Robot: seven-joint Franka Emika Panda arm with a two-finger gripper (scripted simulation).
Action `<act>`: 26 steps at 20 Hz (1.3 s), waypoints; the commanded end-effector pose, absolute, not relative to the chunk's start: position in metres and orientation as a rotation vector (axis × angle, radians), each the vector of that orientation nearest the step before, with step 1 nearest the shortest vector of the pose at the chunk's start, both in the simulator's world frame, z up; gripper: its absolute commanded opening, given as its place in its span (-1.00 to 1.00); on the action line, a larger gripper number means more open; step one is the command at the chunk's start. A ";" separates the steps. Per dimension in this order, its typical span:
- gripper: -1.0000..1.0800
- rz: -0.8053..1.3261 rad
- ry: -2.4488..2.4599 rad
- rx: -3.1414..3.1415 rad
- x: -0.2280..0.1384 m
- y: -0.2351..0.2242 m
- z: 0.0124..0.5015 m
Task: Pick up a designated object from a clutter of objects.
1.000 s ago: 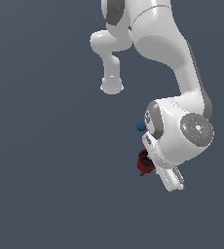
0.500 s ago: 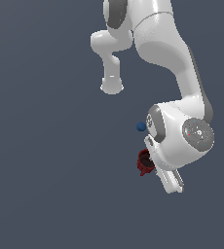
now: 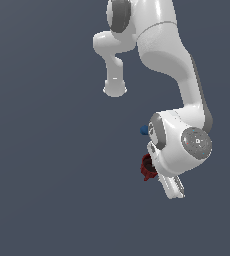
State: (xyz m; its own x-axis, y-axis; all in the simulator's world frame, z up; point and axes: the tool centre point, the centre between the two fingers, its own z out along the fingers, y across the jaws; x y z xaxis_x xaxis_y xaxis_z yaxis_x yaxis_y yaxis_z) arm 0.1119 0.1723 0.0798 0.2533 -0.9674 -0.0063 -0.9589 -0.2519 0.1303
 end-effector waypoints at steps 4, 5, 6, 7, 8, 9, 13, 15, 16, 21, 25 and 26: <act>-1.00 -0.128 -1.858 2.406 0.111 0.172 0.074; -1.00 -0.128 -1.858 2.406 0.111 0.172 0.074; -1.00 -0.128 -1.858 2.406 0.111 0.172 0.074; -1.00 -0.128 -1.858 2.406 0.111 0.172 0.074; -1.00 -0.128 -1.858 2.406 0.111 0.172 0.074; -1.00 -0.128 -1.858 2.406 0.111 0.172 0.074; -1.00 -0.128 -1.858 2.406 0.111 0.172 0.074; -1.00 -0.128 -1.858 2.406 0.111 0.172 0.075; -1.00 -0.128 -1.858 2.406 0.110 0.172 0.076; -1.00 -0.128 -1.858 2.406 0.106 0.168 0.087; -1.00 -0.128 -1.858 2.406 0.098 0.162 0.103; -1.00 -0.128 -1.858 2.406 0.096 0.160 0.108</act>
State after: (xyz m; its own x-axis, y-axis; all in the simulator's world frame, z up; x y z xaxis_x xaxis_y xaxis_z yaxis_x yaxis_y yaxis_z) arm 0.0981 0.1625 0.0991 0.2525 -0.9676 -0.0062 -0.9588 -0.2511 0.1333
